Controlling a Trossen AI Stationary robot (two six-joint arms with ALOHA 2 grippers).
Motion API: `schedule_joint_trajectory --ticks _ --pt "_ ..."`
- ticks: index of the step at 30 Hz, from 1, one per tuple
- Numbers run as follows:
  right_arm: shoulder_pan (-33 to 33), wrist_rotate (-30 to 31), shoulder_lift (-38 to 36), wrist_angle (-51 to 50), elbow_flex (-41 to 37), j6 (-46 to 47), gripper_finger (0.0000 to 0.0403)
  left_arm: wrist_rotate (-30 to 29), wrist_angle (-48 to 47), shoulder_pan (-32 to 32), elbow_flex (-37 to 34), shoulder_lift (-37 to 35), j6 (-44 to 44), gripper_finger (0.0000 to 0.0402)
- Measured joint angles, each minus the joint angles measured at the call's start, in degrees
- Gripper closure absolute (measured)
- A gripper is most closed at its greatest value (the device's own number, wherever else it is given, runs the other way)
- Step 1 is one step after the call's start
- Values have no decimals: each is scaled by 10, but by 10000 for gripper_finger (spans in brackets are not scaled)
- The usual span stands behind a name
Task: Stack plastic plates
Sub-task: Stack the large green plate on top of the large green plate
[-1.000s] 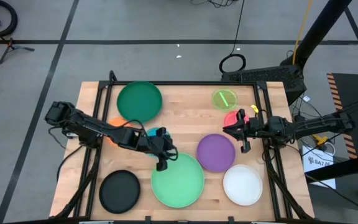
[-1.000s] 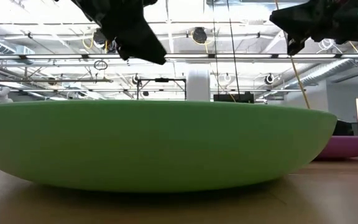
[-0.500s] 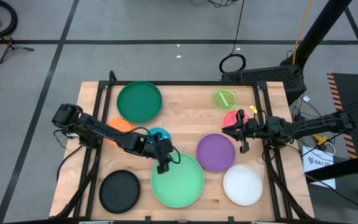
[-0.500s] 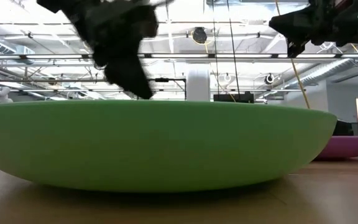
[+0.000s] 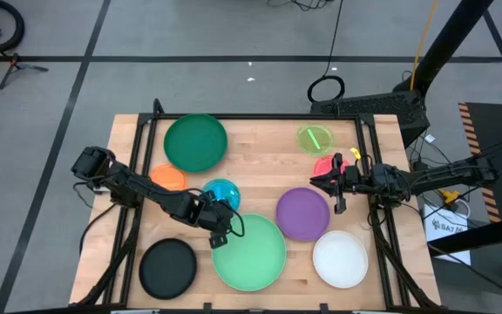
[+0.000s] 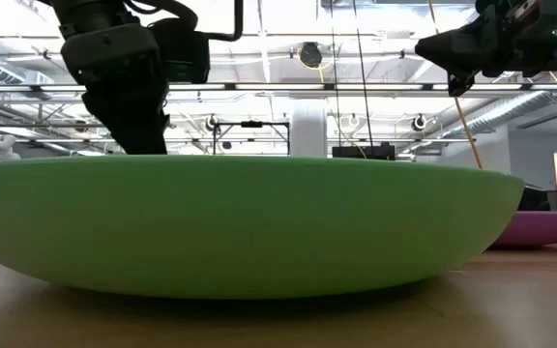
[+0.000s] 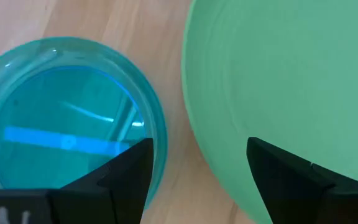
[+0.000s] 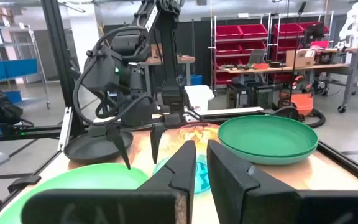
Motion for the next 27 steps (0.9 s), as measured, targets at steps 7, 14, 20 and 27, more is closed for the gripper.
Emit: schedule_joint_trajectory --ticks 7,14,20,27 --pt "0 14 0 -5 0 0 367 22 -8 -3 0 7 -29 138" --pt "0 14 0 -7 0 -5 367 34 -11 -8 1 22 -54 138" --pt "0 30 0 -1 0 -18 367 46 -16 -11 0 29 -58 138" --pt "0 45 0 -1 0 -35 367 47 -13 -11 0 29 -62 138"
